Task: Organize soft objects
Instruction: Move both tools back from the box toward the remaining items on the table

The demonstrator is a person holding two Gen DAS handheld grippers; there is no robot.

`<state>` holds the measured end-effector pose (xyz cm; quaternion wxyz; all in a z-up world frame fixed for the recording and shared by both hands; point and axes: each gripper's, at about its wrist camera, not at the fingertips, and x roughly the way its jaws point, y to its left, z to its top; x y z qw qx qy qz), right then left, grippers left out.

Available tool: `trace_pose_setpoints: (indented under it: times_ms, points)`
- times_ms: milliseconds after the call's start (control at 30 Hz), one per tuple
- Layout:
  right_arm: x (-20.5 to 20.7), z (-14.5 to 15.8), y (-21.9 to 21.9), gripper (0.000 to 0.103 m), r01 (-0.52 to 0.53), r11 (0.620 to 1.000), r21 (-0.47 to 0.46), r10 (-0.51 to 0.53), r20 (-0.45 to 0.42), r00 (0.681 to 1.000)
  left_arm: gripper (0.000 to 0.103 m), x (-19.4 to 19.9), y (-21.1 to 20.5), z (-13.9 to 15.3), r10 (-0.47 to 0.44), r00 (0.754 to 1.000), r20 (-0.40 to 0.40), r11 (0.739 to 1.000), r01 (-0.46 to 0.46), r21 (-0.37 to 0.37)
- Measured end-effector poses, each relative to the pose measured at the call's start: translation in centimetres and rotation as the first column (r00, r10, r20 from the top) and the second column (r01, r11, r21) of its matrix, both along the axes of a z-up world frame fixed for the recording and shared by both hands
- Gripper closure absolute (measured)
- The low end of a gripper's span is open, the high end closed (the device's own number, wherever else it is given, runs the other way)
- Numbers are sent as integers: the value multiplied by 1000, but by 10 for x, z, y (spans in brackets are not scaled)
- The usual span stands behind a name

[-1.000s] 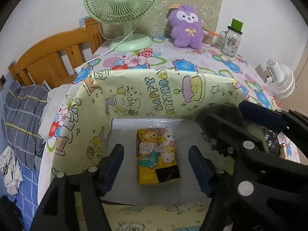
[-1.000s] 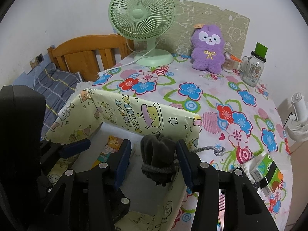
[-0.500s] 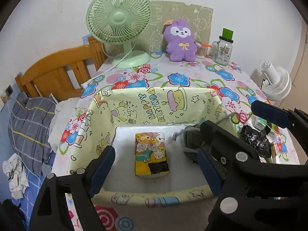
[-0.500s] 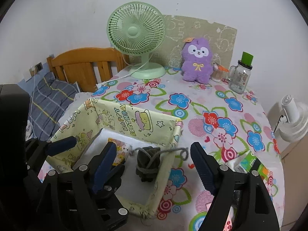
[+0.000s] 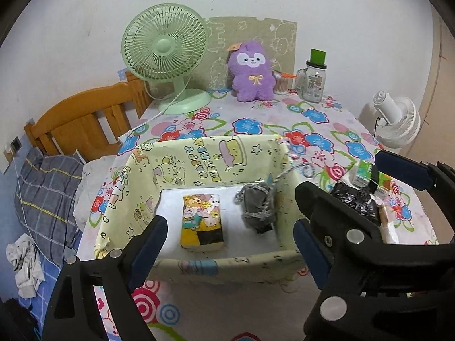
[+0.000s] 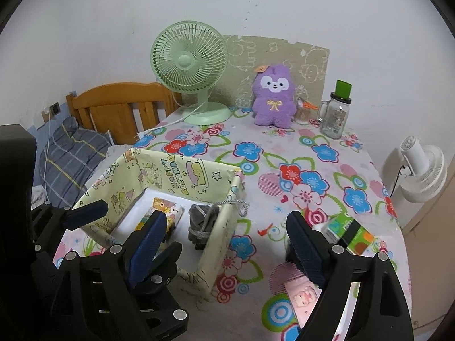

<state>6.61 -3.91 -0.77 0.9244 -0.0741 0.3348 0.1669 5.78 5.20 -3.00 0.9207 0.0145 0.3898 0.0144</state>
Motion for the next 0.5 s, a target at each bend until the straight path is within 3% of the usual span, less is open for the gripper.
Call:
trace_pose_setpoints:
  times_ms: [500]
  points:
    - [-26, 9, -38, 12, 53, 999, 12, -53, 39, 998, 9, -18, -36, 7, -41, 998, 39, 999, 41, 6]
